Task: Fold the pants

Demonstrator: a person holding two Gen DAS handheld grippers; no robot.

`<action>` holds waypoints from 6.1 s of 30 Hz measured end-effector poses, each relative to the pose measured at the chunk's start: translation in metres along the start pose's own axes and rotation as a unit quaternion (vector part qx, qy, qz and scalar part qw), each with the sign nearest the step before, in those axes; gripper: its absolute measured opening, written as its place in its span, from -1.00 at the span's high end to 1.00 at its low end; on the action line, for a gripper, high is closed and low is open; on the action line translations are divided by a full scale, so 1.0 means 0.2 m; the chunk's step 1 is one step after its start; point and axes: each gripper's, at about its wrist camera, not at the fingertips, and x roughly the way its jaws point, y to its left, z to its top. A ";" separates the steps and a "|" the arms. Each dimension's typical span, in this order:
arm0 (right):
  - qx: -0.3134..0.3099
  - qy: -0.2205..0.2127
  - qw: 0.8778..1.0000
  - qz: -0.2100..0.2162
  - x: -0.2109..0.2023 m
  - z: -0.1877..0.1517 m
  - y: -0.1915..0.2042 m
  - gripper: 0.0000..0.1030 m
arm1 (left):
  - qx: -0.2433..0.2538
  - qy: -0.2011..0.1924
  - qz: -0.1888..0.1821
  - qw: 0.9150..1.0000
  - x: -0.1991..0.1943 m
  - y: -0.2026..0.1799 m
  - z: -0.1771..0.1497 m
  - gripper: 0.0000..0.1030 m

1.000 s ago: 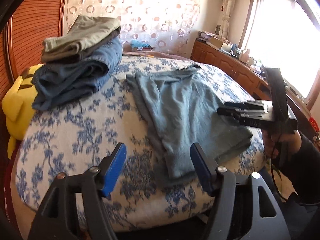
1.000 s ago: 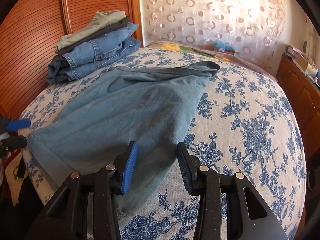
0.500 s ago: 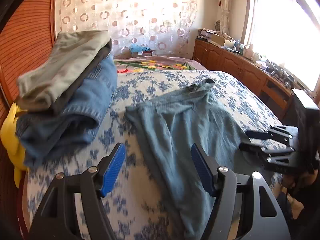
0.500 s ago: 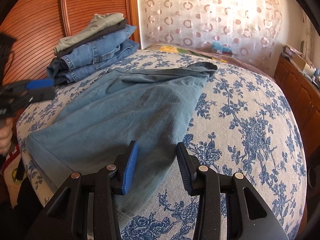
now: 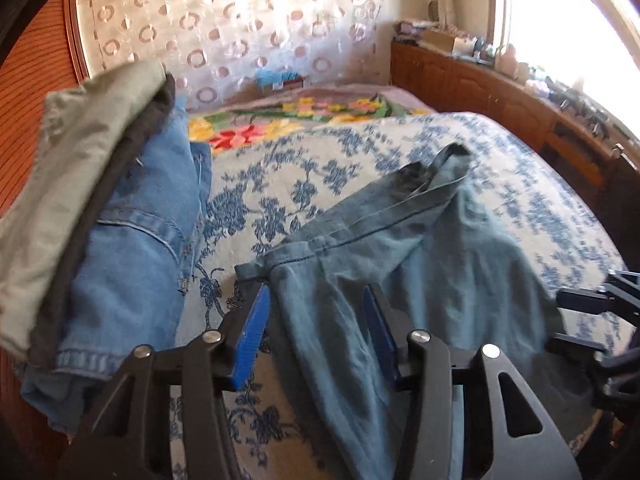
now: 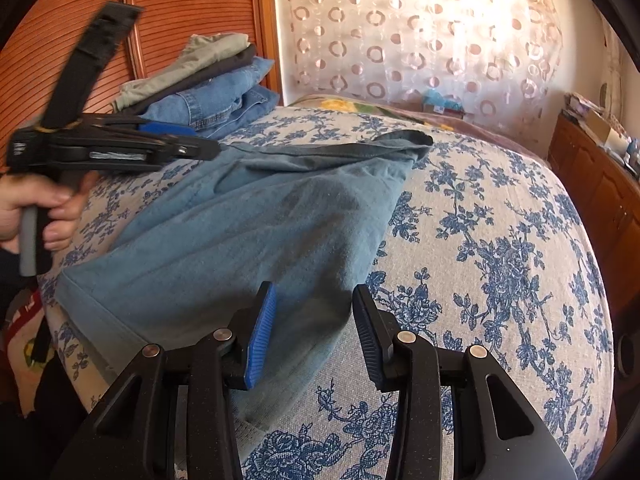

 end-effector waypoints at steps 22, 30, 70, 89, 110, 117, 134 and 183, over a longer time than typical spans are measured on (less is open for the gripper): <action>-0.006 -0.004 1.000 0.006 -0.01 -0.01 0.02 0.23 | -0.038 0.021 -0.012 0.999 0.15 0.07 0.03 0.92; -0.008 -0.005 1.000 0.005 -0.01 -0.01 0.02 0.23 | -0.073 -0.031 0.012 0.997 -0.03 0.19 0.04 0.93; -0.001 0.005 1.000 0.010 0.01 -0.01 0.01 0.23 | -0.053 -0.031 -0.024 0.998 -0.16 0.07 -0.31 -0.29; -0.037 0.039 0.998 -0.036 0.35 0.48 -0.25 0.23 | -0.079 -0.107 0.019 0.991 -0.29 0.11 -0.33 -0.29; -0.021 0.050 0.997 -0.063 0.56 0.69 -0.44 0.23 | -0.084 -0.103 0.032 0.991 -0.26 0.10 -0.32 -0.29; -0.026 0.022 0.999 -0.024 0.26 0.53 -0.25 0.23 | -0.065 -0.100 0.029 0.992 -0.24 0.02 -0.35 -0.29; -0.024 0.001 1.000 0.008 -0.20 0.09 0.01 0.23 | -0.053 -0.148 0.017 0.987 -0.54 0.01 -0.30 -0.29; 0.014 0.019 0.999 0.046 -0.42 -0.31 0.13 0.96 | -0.081 -0.048 -0.042 0.995 -0.54 -0.14 -0.78 0.07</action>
